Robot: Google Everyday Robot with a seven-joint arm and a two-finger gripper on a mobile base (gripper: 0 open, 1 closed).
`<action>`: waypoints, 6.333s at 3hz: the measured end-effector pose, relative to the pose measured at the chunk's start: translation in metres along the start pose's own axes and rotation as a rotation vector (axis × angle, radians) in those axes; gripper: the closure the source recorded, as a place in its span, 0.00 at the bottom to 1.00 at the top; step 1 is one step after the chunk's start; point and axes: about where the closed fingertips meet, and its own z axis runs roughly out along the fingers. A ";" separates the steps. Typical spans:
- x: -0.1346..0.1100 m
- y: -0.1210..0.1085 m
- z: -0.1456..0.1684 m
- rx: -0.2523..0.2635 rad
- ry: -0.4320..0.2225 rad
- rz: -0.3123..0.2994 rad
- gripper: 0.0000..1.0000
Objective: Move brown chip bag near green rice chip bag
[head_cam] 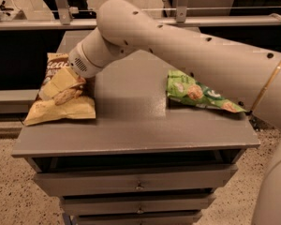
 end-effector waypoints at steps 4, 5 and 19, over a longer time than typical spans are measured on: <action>-0.005 -0.028 -0.036 0.124 0.025 -0.032 0.87; -0.017 -0.053 -0.086 0.193 0.056 -0.105 1.00; 0.059 -0.106 -0.202 -0.195 0.065 -0.660 0.00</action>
Offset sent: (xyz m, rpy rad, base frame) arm 0.0069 -0.0069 -0.0091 -0.0188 -0.0007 -0.0716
